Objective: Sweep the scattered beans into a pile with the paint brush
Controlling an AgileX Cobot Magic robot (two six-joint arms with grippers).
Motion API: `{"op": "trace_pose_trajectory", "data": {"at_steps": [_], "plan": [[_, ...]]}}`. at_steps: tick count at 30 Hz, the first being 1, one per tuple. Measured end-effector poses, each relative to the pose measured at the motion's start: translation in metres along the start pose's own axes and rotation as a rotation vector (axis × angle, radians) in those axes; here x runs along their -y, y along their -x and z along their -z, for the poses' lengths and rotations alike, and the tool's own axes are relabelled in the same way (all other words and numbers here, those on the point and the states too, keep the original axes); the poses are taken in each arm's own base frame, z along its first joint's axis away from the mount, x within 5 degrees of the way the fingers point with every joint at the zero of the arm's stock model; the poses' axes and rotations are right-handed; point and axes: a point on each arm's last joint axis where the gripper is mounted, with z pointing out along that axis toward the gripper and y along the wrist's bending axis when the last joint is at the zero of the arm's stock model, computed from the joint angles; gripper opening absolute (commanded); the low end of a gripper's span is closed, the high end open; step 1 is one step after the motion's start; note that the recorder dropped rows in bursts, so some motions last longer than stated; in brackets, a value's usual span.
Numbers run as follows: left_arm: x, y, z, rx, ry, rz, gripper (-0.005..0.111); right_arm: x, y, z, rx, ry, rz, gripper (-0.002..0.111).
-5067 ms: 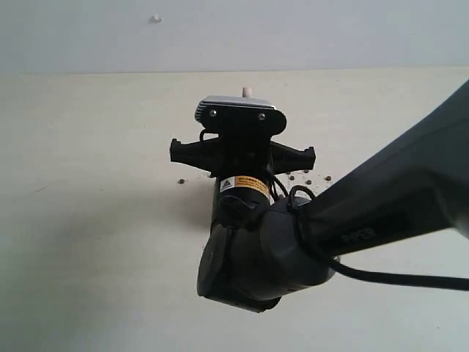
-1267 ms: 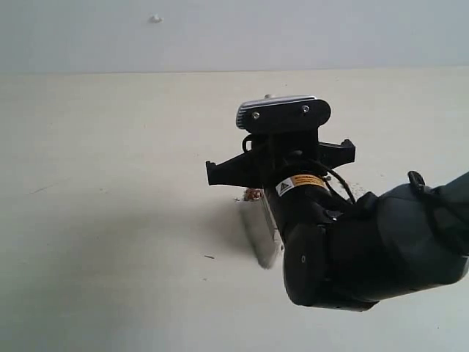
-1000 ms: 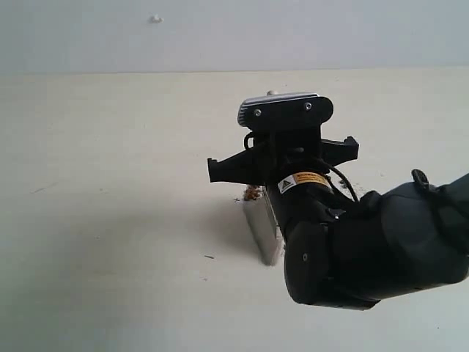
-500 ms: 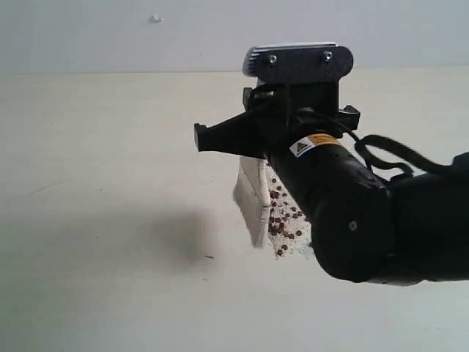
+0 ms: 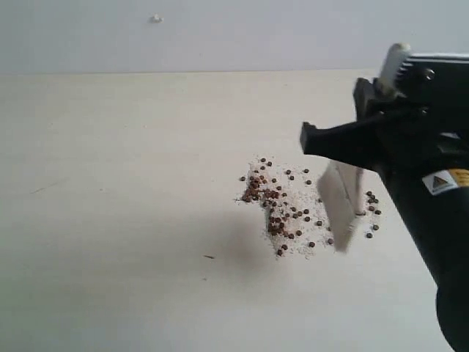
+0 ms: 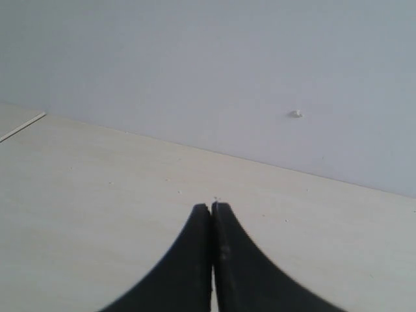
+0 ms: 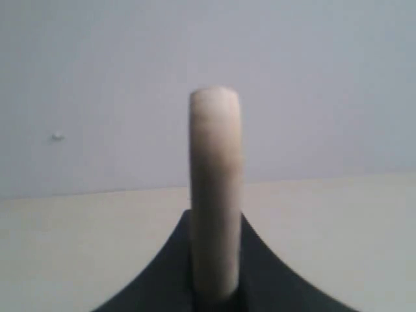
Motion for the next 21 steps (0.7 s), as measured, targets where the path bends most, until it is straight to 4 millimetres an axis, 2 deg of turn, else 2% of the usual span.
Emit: {"op": "trace_pose_trajectory", "data": {"at_steps": [5,14,21], "plan": [[0.000,0.000,0.000,0.000,0.000,0.000,0.000,0.021,-0.011,0.001,-0.049,-0.098,0.083,0.000],[0.000,0.000,0.000,0.000,0.000,0.000,0.000,0.054,-0.005,-0.018,-0.035,-0.261,0.209,0.000],[0.000,0.000,0.000,0.000,0.000,0.000,0.000,0.076,0.002,-0.030,0.017,-0.298,0.271,0.000]]}}
